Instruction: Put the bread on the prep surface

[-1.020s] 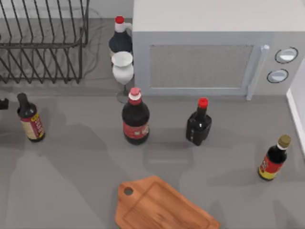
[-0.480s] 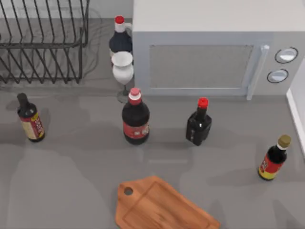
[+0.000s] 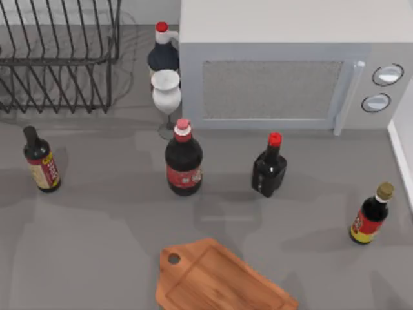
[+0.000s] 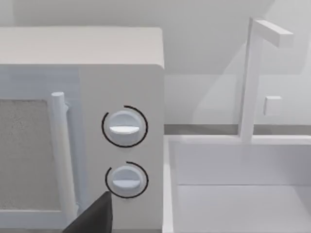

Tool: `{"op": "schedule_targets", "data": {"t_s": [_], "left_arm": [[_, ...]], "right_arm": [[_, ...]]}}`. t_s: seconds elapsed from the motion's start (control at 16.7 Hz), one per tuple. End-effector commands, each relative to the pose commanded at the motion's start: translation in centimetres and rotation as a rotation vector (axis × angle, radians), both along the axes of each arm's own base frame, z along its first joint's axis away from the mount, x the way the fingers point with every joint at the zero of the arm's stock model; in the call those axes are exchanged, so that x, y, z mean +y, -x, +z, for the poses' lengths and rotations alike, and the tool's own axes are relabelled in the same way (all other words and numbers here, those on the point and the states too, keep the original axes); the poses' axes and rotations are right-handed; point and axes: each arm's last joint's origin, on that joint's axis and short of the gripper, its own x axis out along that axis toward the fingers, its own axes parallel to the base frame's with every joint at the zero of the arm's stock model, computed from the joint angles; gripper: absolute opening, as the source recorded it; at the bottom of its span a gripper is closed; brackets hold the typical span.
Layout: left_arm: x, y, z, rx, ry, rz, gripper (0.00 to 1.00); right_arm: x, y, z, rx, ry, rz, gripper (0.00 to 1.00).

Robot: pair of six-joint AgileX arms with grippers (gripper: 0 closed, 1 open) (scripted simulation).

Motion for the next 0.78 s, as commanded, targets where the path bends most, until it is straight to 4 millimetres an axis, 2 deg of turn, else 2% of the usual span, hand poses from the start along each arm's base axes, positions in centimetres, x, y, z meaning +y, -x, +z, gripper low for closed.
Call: {"op": "schedule_targets", "data": {"t_s": [0.18,0.36,0.54,0.78], "left_arm": [[-0.1,0.0,0.1,-0.005,-0.001,-0.014,0.00],[-1.9,0.0,2.2,-0.072,-0.015,-0.153,0.00],[-5.8,0.3,4.9,-0.163,-0.038,-0.439,0.00],[-13.6,1.7,7.2,-0.255,-0.070,-0.998,0.00]], "right_arm": [[0.0,0.0,0.0,0.000,0.000,0.000,1.00],[0.0,0.0,0.0,0.000,0.000,0.000,1.00],[0.0,0.0,0.0,0.000,0.000,0.000,1.00],[0.0,0.0,0.0,0.000,0.000,0.000,1.00]]}}
